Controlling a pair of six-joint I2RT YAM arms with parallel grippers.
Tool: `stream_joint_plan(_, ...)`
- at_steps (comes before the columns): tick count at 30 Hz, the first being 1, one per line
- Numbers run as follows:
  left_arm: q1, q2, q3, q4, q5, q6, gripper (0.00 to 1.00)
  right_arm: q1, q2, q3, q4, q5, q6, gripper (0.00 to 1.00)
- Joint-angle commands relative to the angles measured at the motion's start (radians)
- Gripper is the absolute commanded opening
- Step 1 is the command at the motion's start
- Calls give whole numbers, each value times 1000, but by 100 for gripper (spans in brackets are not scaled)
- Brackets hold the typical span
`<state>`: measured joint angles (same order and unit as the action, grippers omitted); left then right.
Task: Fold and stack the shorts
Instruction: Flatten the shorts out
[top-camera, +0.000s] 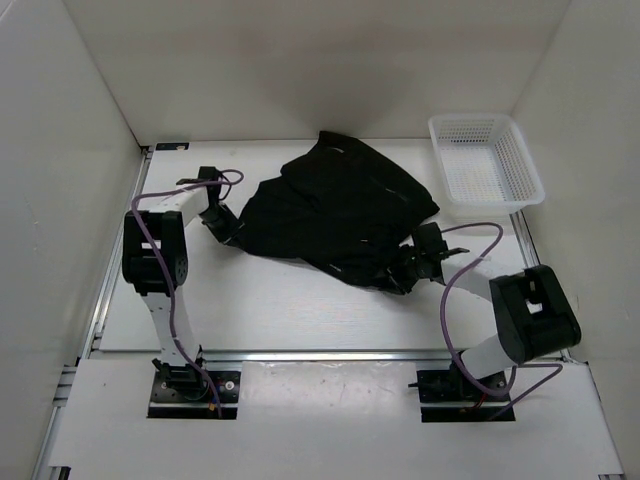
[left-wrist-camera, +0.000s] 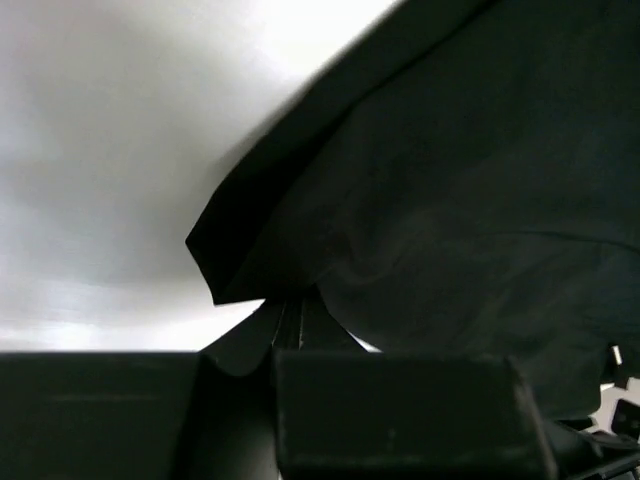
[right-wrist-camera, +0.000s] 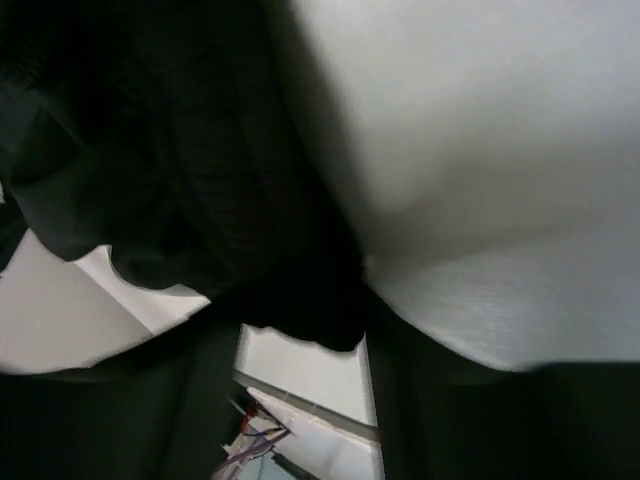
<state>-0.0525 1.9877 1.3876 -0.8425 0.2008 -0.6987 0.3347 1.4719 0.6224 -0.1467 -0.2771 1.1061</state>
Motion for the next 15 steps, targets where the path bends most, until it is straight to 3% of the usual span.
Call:
stream_joint_plan(1,-1,17,48,17,8,1,10,13,51,82,38,74,12,27)
stream_joint_plan(4,-1,39,102,7,20,1,10,1,51,196,-48,163,-43,0)
stream_joint_plan(11,29,83,353,-92,20,1,10,-77,102,491,-217,220,-238,0)
stream_joint_plan(15,42,60,478,-165,9,11,10,-77,76,562,-318,255,-340,0)
